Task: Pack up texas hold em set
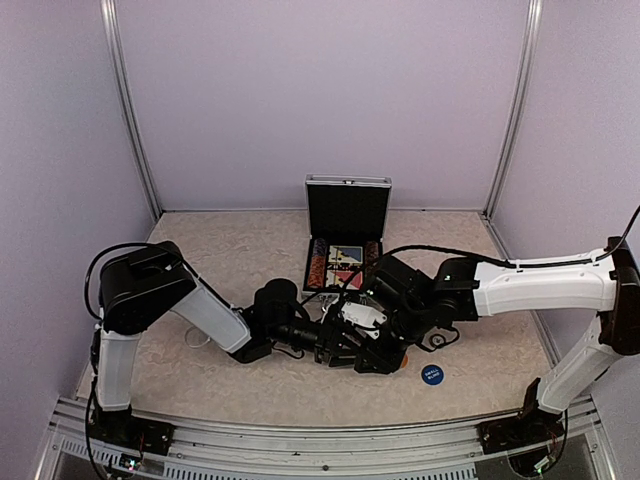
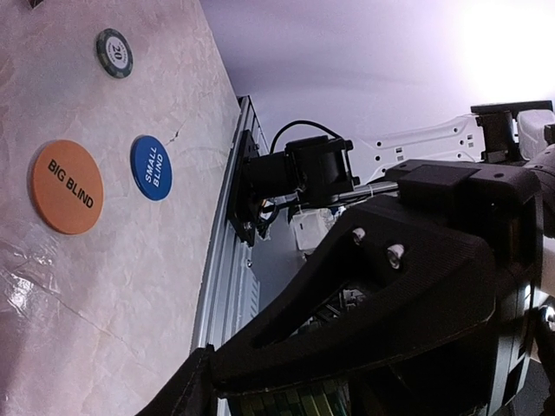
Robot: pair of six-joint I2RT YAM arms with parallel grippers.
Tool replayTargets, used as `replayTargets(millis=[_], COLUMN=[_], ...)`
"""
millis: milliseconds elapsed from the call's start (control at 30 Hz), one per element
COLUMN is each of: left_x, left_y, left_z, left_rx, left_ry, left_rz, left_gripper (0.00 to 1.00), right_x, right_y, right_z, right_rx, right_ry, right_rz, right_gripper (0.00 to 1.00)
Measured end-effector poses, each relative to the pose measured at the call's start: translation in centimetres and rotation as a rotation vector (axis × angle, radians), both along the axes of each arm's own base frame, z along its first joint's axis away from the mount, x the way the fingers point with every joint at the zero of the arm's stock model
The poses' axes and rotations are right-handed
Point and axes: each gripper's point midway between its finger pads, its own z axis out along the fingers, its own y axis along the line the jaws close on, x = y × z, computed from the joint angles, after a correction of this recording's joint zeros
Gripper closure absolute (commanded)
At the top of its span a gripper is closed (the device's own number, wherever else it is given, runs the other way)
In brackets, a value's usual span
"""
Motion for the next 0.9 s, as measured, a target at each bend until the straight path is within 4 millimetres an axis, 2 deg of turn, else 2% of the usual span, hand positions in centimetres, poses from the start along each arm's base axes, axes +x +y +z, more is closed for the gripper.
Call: replayTargets(millis=[167, 300, 400, 467, 600, 667, 767, 900], left_x=[0.0, 0.0, 0.1, 0.1, 0.2, 0.3, 0.5, 1.2], left_y=[0.0, 0.0, 0.0, 0.0, 0.0, 0.1, 0.3, 0.5], left_z=[-0.3, -0.3, -0.3, -0.3, -0.6, -1.0, -1.5, -2.3], left_rx=[0.011, 0.018, 0.019, 0.019, 0.025, 0.04, 0.053, 0.085], left_ry=[0.011, 0.023, 0.025, 0.025, 0.019, 0.017, 0.005, -0.004], left_rz=[0.002, 0.005, 0.006, 0.007, 0.013, 0.014, 0.018, 0.033], left_gripper=[0.62, 0.75, 0.82, 0.84, 0.87, 0.88, 0.89, 0.91], right_x=[0.0, 0.1, 0.2, 0.2, 0.3, 0.5, 0.6, 0.6], right_y=[-0.1, -0.2, -0.2, -0.2, -0.1, 0.1, 0.3, 0.3], right_z=[0.0, -0.1, -0.1, -0.1, 0.0, 0.5, 1.1, 3.0], right_rx=[-0.004, -0.01, -0.011, -0.013, -0.009, 0.002, 0.02, 0.071], right_ry=[-0.004, -0.013, -0.015, -0.018, -0.02, -0.022, -0.03, -0.05], right_rz=[0.004, 0.007, 0.007, 0.006, 0.0, -0.011, -0.018, -0.031], right_gripper=[0.73, 0.73, 0.68, 0.6, 0.16, 0.01, 0.0, 0.0])
